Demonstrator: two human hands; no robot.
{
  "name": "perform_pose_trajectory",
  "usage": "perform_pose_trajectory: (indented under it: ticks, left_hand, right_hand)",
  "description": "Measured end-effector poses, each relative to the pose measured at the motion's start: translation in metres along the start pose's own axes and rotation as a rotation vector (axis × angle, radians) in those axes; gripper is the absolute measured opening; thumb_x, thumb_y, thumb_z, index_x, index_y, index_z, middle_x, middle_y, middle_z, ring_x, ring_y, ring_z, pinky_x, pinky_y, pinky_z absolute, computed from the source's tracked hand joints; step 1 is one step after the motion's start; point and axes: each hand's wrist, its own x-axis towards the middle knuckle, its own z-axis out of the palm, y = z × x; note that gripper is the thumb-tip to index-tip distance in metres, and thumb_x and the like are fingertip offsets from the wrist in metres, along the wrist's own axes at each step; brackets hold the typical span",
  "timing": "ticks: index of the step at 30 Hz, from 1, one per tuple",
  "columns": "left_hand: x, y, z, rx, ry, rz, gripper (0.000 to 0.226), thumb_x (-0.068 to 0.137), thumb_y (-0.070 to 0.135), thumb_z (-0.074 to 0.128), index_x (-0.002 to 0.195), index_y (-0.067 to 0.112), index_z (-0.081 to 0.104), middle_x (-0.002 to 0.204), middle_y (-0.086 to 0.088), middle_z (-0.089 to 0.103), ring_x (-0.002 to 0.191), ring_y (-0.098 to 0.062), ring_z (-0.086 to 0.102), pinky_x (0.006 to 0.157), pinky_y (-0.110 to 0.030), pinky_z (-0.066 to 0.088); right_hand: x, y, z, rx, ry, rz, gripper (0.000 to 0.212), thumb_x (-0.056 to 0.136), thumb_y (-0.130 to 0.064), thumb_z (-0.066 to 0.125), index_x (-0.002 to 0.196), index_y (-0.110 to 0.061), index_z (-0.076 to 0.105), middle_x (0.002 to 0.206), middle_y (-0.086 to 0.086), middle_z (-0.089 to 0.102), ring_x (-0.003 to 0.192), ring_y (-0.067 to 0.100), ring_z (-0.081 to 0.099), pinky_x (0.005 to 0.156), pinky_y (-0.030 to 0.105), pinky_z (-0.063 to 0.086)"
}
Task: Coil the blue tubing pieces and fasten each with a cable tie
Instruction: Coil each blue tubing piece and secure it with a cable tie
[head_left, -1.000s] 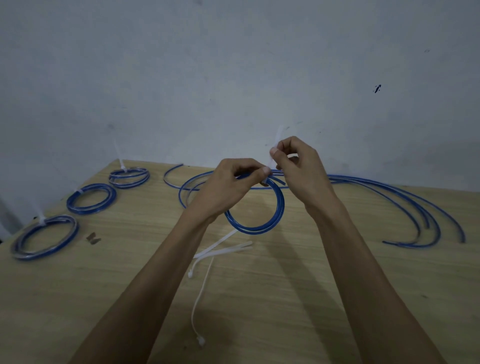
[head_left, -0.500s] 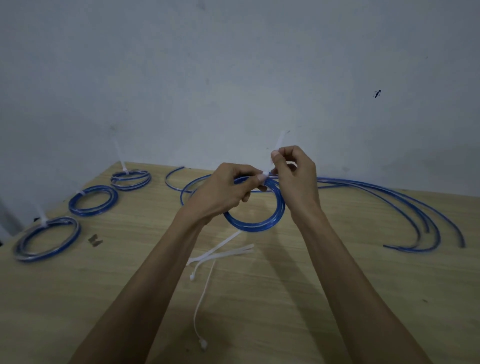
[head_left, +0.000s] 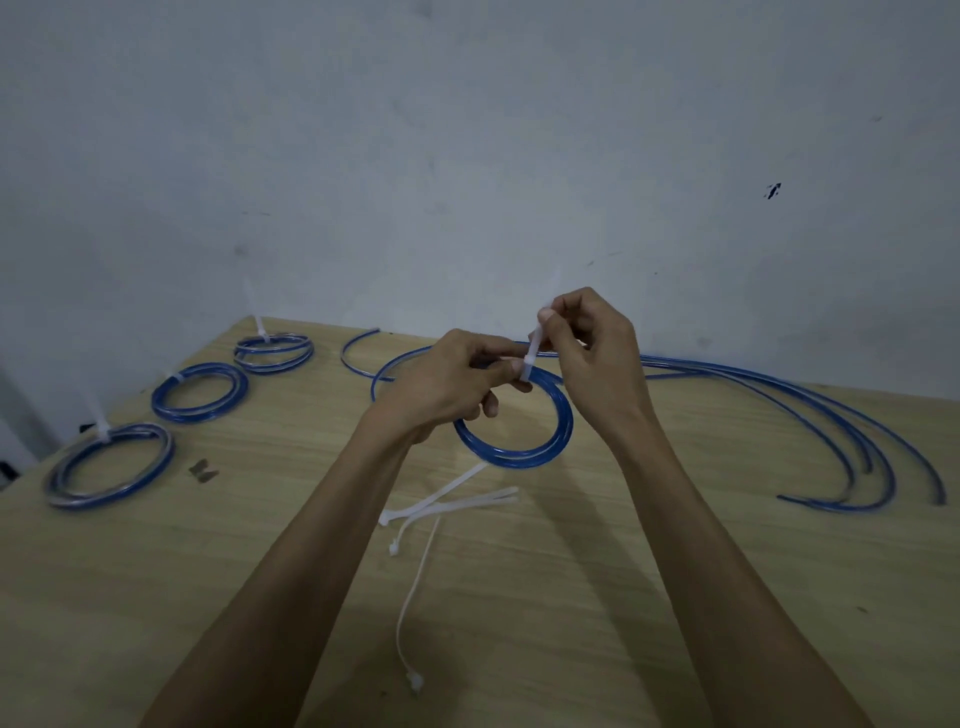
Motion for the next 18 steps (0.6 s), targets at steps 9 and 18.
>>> perform_pose_trajectory:
  ticks: [9,18]
  left_hand:
    - [0.004,-0.001,0.015,0.247,0.029,0.12,0.022,0.102,0.021,0.056,0.115,0.018,0.074,0.095,0.003,0.076,0.045,-0.003,0.047,0.051,-0.018,0.04]
    - [0.009,-0.016,0.014,0.072,0.089,-0.019,0.021,0.103,0.022,0.055,0.107,0.016,0.075,0.089,0.005,0.076,0.047,-0.006,0.048,0.048,-0.018,0.04]
  right_hand:
    - [-0.005,0.015,0.01,0.108,0.12,0.216,0.015,0.101,-0.017,0.057,0.087,-0.012,0.06,0.079,0.004,0.067,0.075,0.012,0.064,0.073,0.027,0.052]
    - [-0.01,0.013,0.013,0.185,0.106,0.158,0.013,0.101,-0.016,0.059,0.092,-0.007,0.063,0.086,0.01,0.071,0.078,0.012,0.066,0.069,0.019,0.049]
